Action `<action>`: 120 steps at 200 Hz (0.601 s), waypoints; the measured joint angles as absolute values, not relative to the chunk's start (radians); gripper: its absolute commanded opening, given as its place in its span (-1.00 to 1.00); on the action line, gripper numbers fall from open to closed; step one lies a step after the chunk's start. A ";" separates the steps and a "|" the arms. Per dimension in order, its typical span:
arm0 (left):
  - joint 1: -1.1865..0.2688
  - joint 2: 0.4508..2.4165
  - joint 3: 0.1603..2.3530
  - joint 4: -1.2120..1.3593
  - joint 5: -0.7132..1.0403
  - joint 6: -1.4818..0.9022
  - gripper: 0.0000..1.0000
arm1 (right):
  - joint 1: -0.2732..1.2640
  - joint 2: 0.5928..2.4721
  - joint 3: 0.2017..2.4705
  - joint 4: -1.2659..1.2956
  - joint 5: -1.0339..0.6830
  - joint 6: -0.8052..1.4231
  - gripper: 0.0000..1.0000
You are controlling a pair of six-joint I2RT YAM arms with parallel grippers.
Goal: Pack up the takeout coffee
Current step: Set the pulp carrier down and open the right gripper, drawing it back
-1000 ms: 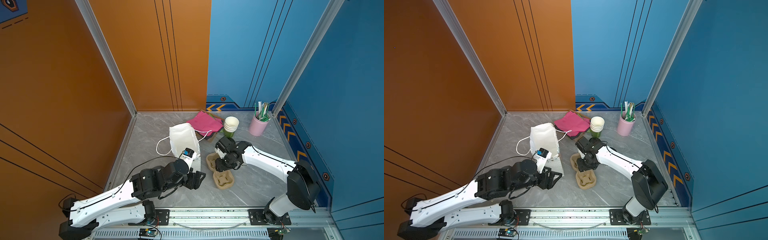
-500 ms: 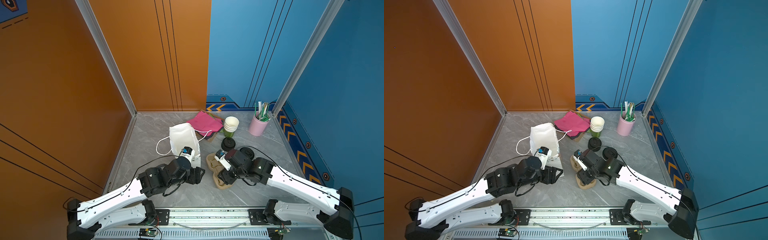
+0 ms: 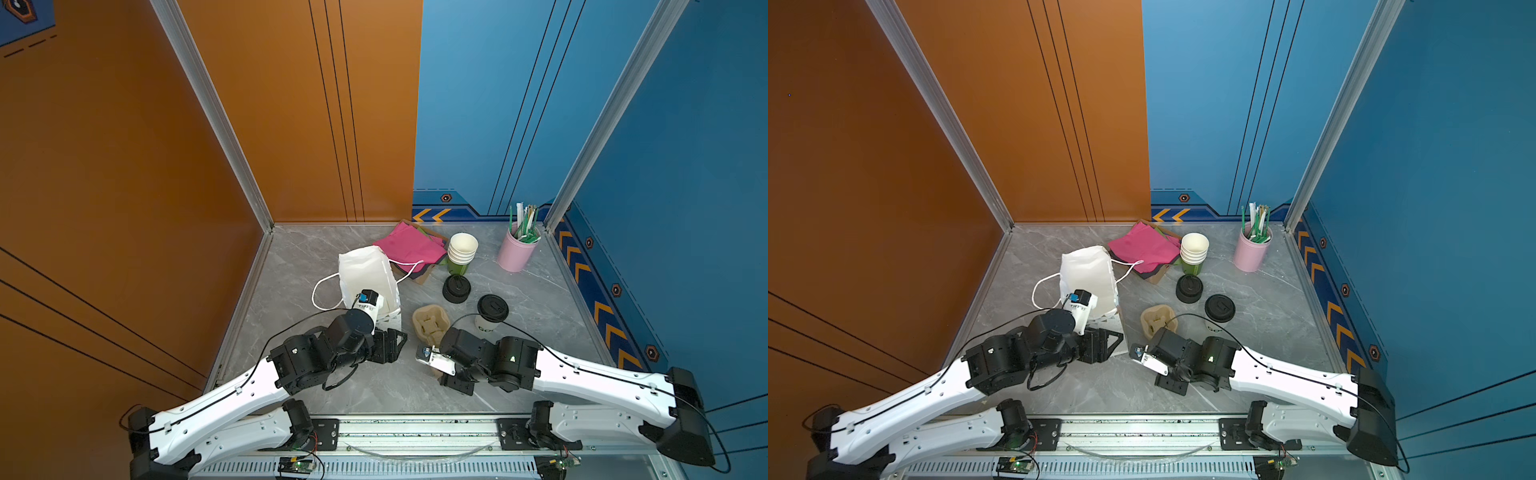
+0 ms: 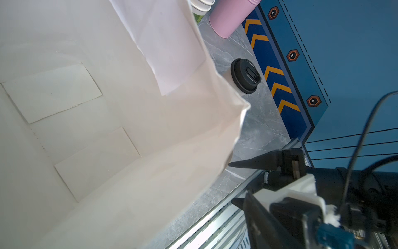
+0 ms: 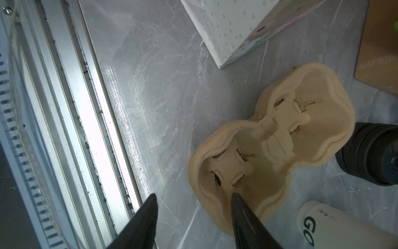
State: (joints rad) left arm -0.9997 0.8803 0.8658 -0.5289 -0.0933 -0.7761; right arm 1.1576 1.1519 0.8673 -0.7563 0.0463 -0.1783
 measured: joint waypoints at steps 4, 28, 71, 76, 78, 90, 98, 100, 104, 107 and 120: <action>-1.000 0.880 0.864 -0.527 -0.093 -0.776 0.49 | 1.158 1.156 0.863 -0.757 0.049 -0.181 0.07; -0.998 0.880 0.851 -0.521 -0.090 -0.776 0.49 | 1.158 1.181 0.839 -0.753 0.059 -0.190 0.01; -0.994 0.880 0.850 -0.514 -0.081 -0.776 0.49 | 1.158 1.216 0.820 -0.713 0.080 -0.191 -0.16; -0.993 0.880 0.850 -0.514 -0.080 -0.777 0.49 | 1.158 1.218 0.819 -0.708 0.081 -0.190 -0.18; -0.993 0.880 0.850 -0.513 -0.078 -0.777 0.48 | 1.158 1.219 0.818 -0.706 0.081 -0.190 -0.19; -0.993 0.880 0.850 -0.512 -0.077 -0.777 0.49 | 1.156 1.222 0.816 -0.691 0.083 -0.190 -0.20; -0.992 0.880 0.850 -0.511 -0.077 -0.777 0.49 | 1.153 1.225 0.816 -0.683 0.083 -0.190 -0.21; -0.992 0.880 0.850 -0.511 -0.076 -0.777 0.49 | 1.152 1.227 0.816 -0.680 0.083 -0.190 -0.21; -0.991 0.880 0.850 -0.511 -0.076 -0.777 0.48 | 1.150 1.229 0.816 -0.676 0.083 -0.189 -0.22; -0.991 0.880 0.850 -0.511 -0.075 -0.777 0.49 | 1.149 1.232 0.816 -0.673 0.083 -0.188 -0.22; -0.988 0.880 0.849 -0.511 -0.074 -0.779 0.49 | 1.143 1.246 0.816 -0.664 0.082 -0.187 -0.23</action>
